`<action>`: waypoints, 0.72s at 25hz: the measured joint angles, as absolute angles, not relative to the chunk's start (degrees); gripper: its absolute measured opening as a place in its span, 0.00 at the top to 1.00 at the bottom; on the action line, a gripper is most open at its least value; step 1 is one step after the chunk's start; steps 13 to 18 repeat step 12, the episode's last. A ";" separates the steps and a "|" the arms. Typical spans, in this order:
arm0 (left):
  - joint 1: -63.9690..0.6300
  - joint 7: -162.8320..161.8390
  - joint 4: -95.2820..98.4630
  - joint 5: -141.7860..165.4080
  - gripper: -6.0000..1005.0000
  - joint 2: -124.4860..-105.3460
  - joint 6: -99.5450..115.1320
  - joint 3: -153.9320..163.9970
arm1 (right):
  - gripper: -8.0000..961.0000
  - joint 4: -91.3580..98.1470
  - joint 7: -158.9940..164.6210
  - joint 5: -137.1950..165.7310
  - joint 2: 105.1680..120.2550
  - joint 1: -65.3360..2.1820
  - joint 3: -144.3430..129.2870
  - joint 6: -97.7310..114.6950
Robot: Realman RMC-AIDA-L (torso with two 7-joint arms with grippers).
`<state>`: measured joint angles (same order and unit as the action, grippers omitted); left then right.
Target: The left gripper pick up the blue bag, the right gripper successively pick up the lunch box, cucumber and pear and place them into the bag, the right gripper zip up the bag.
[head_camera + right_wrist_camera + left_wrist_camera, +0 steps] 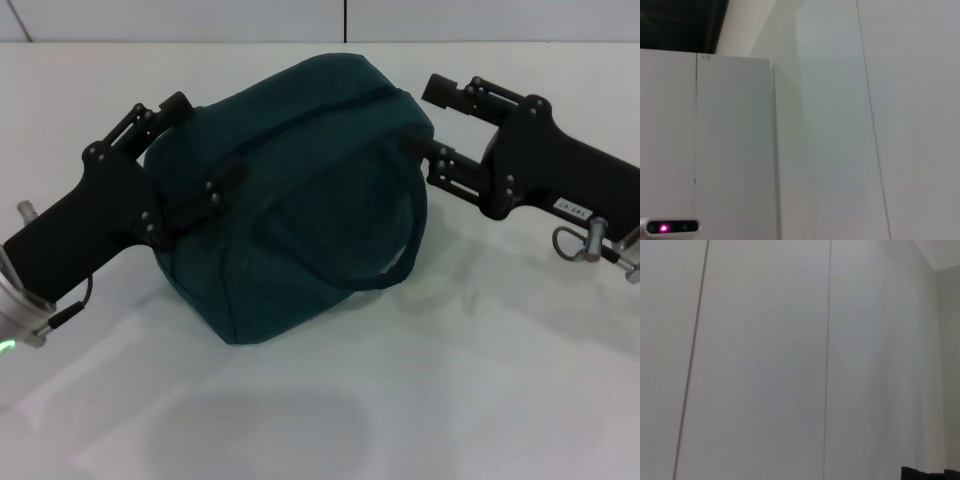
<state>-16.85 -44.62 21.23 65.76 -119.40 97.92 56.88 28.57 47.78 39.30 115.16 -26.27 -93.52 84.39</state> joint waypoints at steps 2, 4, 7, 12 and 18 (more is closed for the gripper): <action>-16.68 -44.61 21.22 65.94 0.11 -119.32 98.60 56.94 | 0.41 28.54 47.74 39.46 115.29 -25.91 -93.82 85.42; -16.36 -44.48 21.19 66.39 0.11 -119.26 99.12 56.94 | 0.41 28.37 47.73 39.68 115.33 -25.66 -93.92 86.69; -15.96 -43.70 21.18 66.80 0.11 -119.26 99.24 56.94 | 0.41 27.71 47.53 39.77 115.35 -25.51 -94.25 87.38; -15.78 -43.60 21.09 67.40 0.11 -119.40 99.24 57.01 | 0.41 26.80 45.45 39.82 115.56 -25.88 -94.64 87.29; -15.78 -43.60 21.09 67.40 0.11 -119.40 99.24 57.01 | 0.41 26.80 45.45 39.82 115.56 -25.88 -94.64 87.29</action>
